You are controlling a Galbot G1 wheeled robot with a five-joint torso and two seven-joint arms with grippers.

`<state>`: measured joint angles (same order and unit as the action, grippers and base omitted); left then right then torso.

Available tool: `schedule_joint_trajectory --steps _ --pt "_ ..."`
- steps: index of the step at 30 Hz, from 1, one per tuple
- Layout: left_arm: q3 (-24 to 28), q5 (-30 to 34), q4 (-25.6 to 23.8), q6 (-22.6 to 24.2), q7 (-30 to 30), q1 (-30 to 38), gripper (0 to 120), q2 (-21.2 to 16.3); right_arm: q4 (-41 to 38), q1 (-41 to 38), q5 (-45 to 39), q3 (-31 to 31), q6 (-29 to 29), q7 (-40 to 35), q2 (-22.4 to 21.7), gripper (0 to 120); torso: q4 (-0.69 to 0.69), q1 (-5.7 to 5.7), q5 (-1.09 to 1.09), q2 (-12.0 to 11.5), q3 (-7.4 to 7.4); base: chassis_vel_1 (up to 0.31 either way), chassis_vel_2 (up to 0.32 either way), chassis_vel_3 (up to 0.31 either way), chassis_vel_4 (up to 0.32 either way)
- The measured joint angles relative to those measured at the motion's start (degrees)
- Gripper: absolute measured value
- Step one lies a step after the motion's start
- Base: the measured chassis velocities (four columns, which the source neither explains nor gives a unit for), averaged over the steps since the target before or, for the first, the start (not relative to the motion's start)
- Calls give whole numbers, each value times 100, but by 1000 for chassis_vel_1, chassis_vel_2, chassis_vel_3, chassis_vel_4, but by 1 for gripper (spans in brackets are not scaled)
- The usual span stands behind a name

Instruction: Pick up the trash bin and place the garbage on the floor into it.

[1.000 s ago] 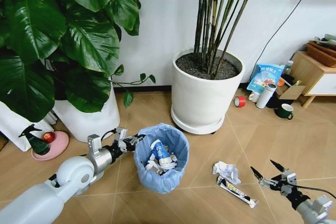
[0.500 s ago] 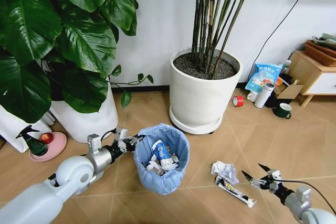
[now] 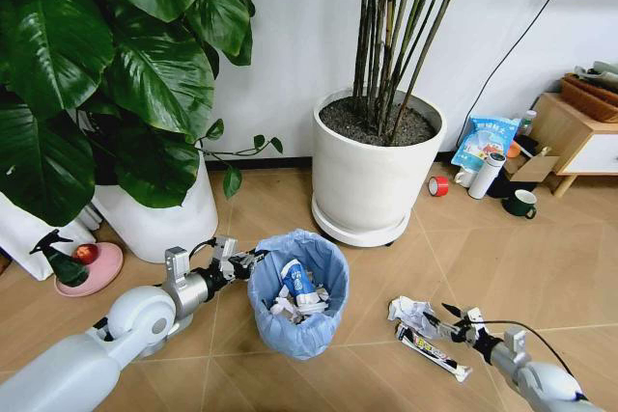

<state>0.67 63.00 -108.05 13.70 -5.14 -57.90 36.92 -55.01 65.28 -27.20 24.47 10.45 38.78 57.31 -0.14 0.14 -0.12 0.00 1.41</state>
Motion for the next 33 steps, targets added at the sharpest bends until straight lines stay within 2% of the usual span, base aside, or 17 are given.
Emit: schedule_joint_trajectory --steps 3,5,9,10,11,14,21,27,29,31,33 --pt "21 4 24 2 0 37 0 1 130 -141 -21 -151 -5 36 9 39 0 0 1 0 0 0 0 0 0" --pt "27 4 36 2 -2 45 0 1 135 -144 -36 -180 -12 54 4 36 -1 0 1 0 0 0 0 0 0" --pt "48 9 52 3 -10 65 0 -5 69 -90 -125 -194 -36 101 -40 20 -2 0 1 0 0 0 0 0 0" --pt "69 9 53 2 -14 69 0 -10 8 -53 -164 -177 -44 118 -71 14 -2 0 1 0 0 0 0 0 0" --pt "69 9 53 2 -14 69 0 -10 8 -53 -164 -177 -44 118 -71 14 -2 0 1 0 0 0 0 0 0" --pt "136 1 65 2 -31 93 0 -15 -209 94 -296 -118 -85 143 -179 0 -2 0 0 0 0 0 0 0 0" --pt "183 -10 80 -2 -36 132 0 -6 -486 329 -388 21 -114 187 -287 0 -2 0 2 0 -1 0 0 0 0" --pt "407 53 212 -15 -94 451 0 -13 -1219 726 -577 358 -127 297 -619 0 0 0 2 0 -1 0 0 0 0" --pt "588 98 294 -25 -111 658 0 4 -1537 906 -652 500 -127 349 -769 0 0 0 3 0 0 0 0 0 0" --pt "991 154 472 -50 -156 1056 0 83 -2222 1291 -860 865 -125 515 -1090 0 -2 0 3 0 -1 0 0 0 0" --pt "1183 172 559 -62 -170 1230 0 138 -2488 1428 -980 1027 -115 608 -1235 0 -3 0 0 0 -1 0 0 0 0"
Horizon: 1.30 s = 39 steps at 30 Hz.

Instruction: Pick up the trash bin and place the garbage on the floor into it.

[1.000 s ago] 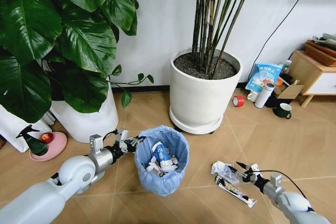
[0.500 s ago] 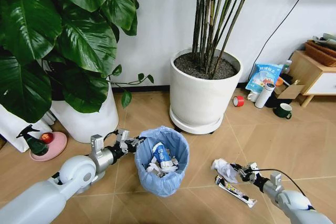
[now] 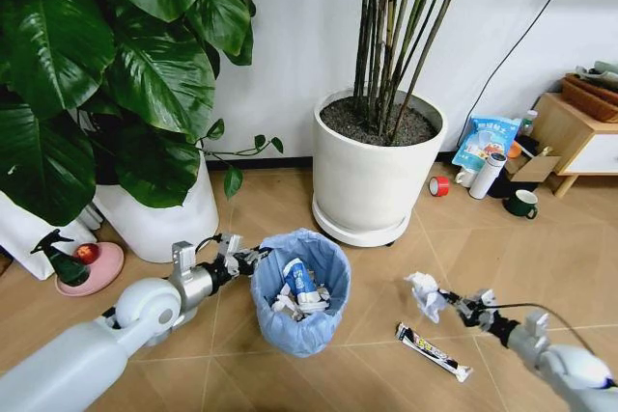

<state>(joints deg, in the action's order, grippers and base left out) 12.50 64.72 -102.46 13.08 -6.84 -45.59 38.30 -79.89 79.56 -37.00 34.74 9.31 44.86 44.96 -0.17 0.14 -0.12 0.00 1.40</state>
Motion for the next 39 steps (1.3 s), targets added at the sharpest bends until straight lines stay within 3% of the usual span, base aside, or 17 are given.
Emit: schedule_joint_trajectory --steps 6,13,17,22,31,36,39 --pt "777 86 332 -14 -9 724 0 434 -1256 480 -584 789 50 517 -743 0 0 0 -3 0 0 0 0 0 0" --pt "1131 157 548 -18 -1 1086 0 716 -2095 365 -1243 828 67 982 -1307 0 2 0 -1 0 1 0 0 0 0" --pt "1195 241 569 -19 26 1208 0 804 -2275 -82 -1362 170 8 1031 -1602 0 2 0 1 0 1 0 0 0 0" --pt "1204 283 541 -19 32 1214 0 794 -2084 -544 -1328 -499 14 1019 -1648 0 1 0 2 0 1 0 0 0 0" --pt "1232 398 366 -5 80 1200 0 782 -1520 -1923 -1284 -2012 66 1140 -1382 0 2 0 -2 0 0 0 0 0 0" --pt "1233 421 326 -2 96 1206 0 781 -1341 -2220 -1175 -2417 88 1126 -1241 0 2 0 2 0 1 0 0 0 0" --pt "1228 439 325 1 124 1208 0 827 -1196 -2464 -1052 -2791 129 1111 -1099 15 2 0 -1 -1 1 0 0 0 0"
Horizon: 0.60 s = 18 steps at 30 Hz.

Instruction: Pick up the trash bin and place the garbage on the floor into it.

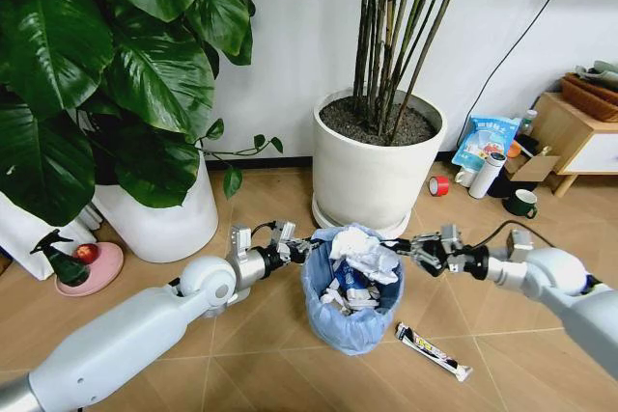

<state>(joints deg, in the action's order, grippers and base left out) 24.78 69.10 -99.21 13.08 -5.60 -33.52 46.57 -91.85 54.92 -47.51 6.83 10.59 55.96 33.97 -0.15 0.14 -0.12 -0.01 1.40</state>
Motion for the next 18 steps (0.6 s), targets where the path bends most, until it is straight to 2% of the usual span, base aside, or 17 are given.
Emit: schedule_joint_trajectory --steps 1,3,5,8,11,13,14,18 --pt "0 0 0 0 0 0 0 0 0 0 0 0 0 0 0 15 0 0 0 0 0 0 0 0 0" --pt "-7 36 -28 10 23 16 0 7 52 -46 41 -94 3 4 55 25 0 0 1 0 0 0 0 0 0" --pt "-12 41 -34 12 25 23 0 3 69 -52 49 -120 5 9 64 28 0 0 1 0 0 0 0 0 0" --pt "-50 54 -36 17 35 36 0 -7 79 -63 39 -140 10 8 93 43 -1 0 1 0 0 0 0 0 0" --pt "-66 54 -11 18 43 30 0 3 55 -71 -40 -117 11 -12 110 50 0 0 1 0 0 0 0 0 0" --pt "-97 50 4 19 49 -22 0 0 4 -5 -130 52 11 -43 96 61 1 0 1 0 0 0 0 0 0" --pt "-97 50 4 19 49 -22 0 0 4 -5 -130 52 11 -43 96 61 1 0 1 0 0 0 0 0 0" --pt "-180 25 29 19 62 -128 0 -10 -90 389 -257 624 5 -64 -38 79 -1 0 1 0 0 0 0 0 0"
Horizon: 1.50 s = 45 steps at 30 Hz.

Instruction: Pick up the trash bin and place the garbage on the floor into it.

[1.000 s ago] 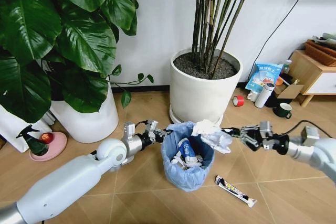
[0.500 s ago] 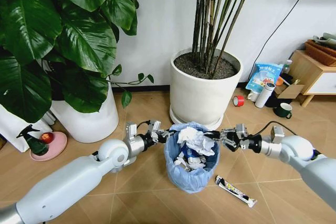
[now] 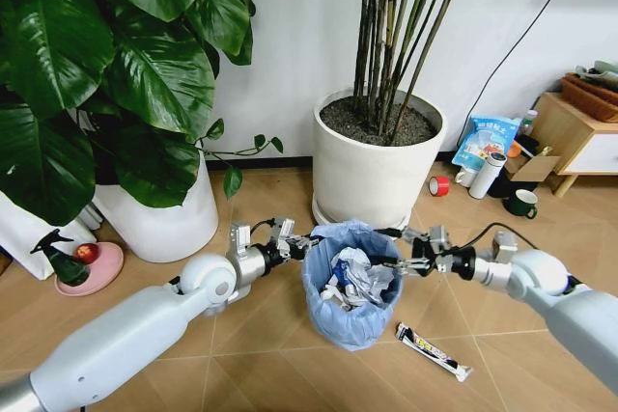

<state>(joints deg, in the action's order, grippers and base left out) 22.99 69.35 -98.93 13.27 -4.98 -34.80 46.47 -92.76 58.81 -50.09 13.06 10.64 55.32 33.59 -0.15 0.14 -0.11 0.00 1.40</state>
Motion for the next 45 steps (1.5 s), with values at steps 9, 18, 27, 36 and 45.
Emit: schedule_joint_trajectory --steps 9,18,27,36,45 --pt "-157 -57 67 0 22 -83 0 -88 97 886 179 1279 -59 -33 -239 100 1 0 -1 0 0 0 0 0 0" --pt "-674 -230 16 -9 44 -451 0 -245 888 2019 695 1969 67 94 -338 100 0 0 1 0 -1 0 0 0 0" --pt "-957 -254 -110 -16 46 -568 0 -403 1864 2039 1393 1416 198 353 41 100 1 0 1 0 0 0 0 0 0" --pt "-1005 -269 -163 -19 44 -552 0 -374 2798 1713 1713 975 259 380 450 100 1 0 2 0 0 0 0 0 0" --pt "-816 -244 -115 -19 40 -349 0 -284 3515 1339 1946 485 354 421 780 100 0 0 2 0 0 0 0 0 0"
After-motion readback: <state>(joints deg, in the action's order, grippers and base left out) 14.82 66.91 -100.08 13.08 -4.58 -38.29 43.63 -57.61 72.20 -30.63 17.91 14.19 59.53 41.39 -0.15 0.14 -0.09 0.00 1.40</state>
